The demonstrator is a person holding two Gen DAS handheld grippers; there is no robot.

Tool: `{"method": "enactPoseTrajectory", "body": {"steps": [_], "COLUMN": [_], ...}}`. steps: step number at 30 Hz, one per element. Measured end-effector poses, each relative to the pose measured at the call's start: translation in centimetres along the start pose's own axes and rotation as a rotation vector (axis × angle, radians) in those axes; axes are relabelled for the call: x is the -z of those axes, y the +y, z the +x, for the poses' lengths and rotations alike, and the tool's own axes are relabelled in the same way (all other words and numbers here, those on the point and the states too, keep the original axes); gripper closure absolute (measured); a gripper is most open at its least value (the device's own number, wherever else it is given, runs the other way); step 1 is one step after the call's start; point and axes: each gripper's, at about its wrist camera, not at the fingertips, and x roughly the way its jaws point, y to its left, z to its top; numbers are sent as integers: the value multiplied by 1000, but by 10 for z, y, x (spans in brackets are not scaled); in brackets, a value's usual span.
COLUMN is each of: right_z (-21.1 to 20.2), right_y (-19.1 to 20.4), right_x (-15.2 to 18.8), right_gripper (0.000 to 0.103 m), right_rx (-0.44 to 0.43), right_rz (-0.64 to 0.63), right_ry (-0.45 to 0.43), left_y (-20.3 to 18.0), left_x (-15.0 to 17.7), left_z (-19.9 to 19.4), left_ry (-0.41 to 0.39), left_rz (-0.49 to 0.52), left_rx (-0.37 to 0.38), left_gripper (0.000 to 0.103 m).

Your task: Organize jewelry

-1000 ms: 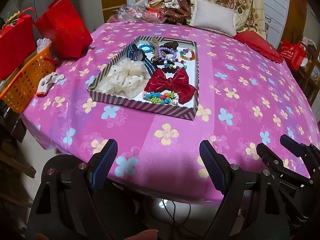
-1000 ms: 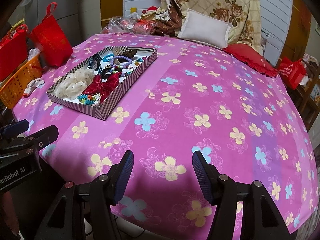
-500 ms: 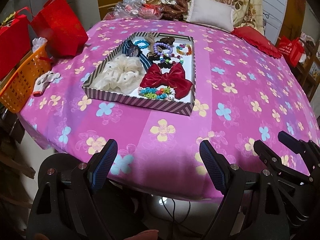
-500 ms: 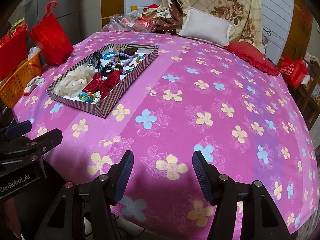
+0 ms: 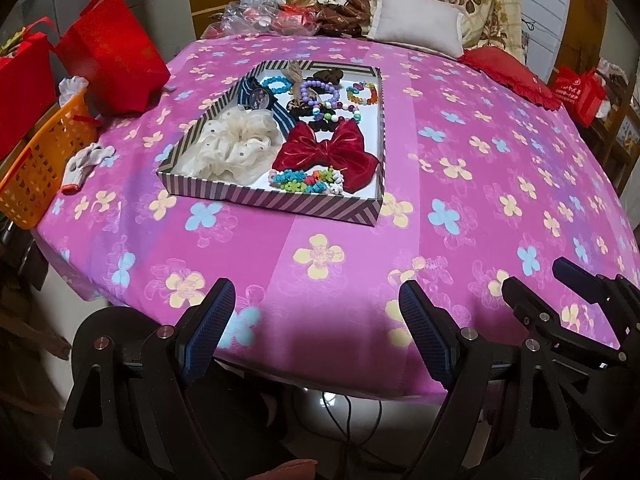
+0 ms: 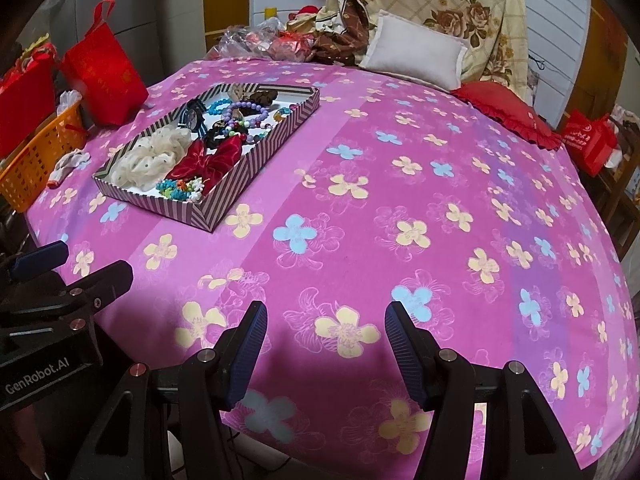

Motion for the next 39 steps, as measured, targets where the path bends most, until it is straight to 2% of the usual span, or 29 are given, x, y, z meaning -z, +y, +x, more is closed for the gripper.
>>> {"method": "enactPoseTrajectory", "body": {"steps": [10,24,31,39], "right_z": [1,2,-1,0], "right_y": [0,1,1,2], "right_x": [1,1,3,3], "right_gripper": [44,44,43,43], "right_rx": [0,-1,7,9], "right_rz": [6,-1,-6,-1], "right_ry": [5,5,2,-5], "left_y": [4,5,4,7], "left_x": [1,4,5,7], "left_z": [8,10,16,13], "left_ry": [36,36,60,41], "left_rz": [-14,-12,-27,-21], "left_rx": [23,16,29,27], "left_gripper": [19,19,19,19]}}
